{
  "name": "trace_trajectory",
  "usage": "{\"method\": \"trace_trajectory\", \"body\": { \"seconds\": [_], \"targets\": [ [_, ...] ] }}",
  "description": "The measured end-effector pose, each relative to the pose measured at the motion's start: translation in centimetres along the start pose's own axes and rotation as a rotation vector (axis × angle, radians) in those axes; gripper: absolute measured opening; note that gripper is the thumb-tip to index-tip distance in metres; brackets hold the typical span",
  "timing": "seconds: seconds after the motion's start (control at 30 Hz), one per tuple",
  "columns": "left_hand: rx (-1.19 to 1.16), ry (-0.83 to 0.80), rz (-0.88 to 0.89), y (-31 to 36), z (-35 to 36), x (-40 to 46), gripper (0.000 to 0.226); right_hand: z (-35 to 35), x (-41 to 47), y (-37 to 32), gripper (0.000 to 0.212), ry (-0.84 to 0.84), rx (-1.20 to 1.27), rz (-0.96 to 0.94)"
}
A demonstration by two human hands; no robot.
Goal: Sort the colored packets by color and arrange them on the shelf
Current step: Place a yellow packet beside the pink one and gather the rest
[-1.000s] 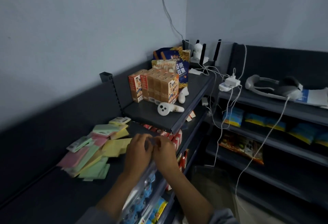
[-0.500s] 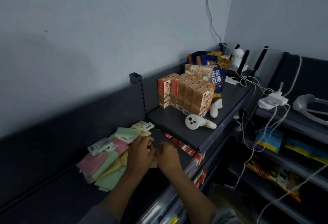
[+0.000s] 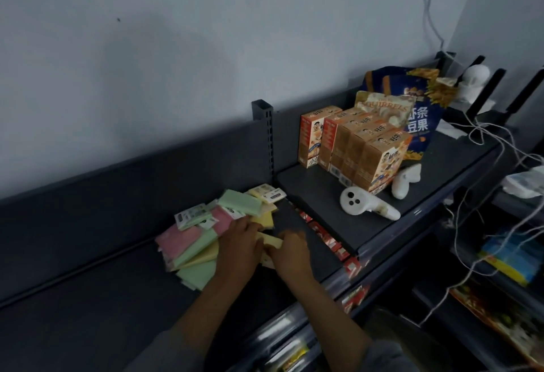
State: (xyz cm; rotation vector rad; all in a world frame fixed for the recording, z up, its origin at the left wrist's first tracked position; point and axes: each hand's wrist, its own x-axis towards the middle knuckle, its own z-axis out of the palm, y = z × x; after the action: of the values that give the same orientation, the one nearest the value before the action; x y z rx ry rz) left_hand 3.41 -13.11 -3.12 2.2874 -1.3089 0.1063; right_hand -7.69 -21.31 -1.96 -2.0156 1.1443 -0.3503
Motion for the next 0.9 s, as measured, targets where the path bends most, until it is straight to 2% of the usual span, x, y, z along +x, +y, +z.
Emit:
{"method": "trace_trajectory", "body": {
  "seconds": [0.13, 0.37, 0.47, 0.6, 0.77, 0.9],
  "targets": [
    [0.053, 0.022, -0.003, 0.4, 0.2, -0.3, 0.022, -0.8, -0.1, 0.8, 0.03, -0.011, 0.094, -0.003],
    [-0.022, 0.106, -0.052, 2.8, -0.3, -0.8, 0.04, -4.6, 0.3, 1.4, 0.018, 0.066, 0.325, -0.069],
    [-0.113, 0.116, -0.096, 4.3, -0.8, -0.7, 0.039, -6.2, 0.1, 0.7, 0.02, 0.07, 0.401, -0.158],
    [-0.144, 0.171, -0.144, 5.3, -2.0, -0.9, 0.054, -6.1, -0.6, -0.2, 0.027, 0.0, 0.554, -0.231],
    [-0.11, 0.241, -0.178, 5.5, -4.1, -3.3, 0.049, -4.6, -2.4, -1.1, 0.043, 0.035, 0.727, -0.235],
    [-0.042, 0.292, -0.197, 4.1, -5.8, -6.7, 0.04, -2.1, -4.4, -2.7, 0.037, -0.004, 0.788, -0.26]
  ]
}}
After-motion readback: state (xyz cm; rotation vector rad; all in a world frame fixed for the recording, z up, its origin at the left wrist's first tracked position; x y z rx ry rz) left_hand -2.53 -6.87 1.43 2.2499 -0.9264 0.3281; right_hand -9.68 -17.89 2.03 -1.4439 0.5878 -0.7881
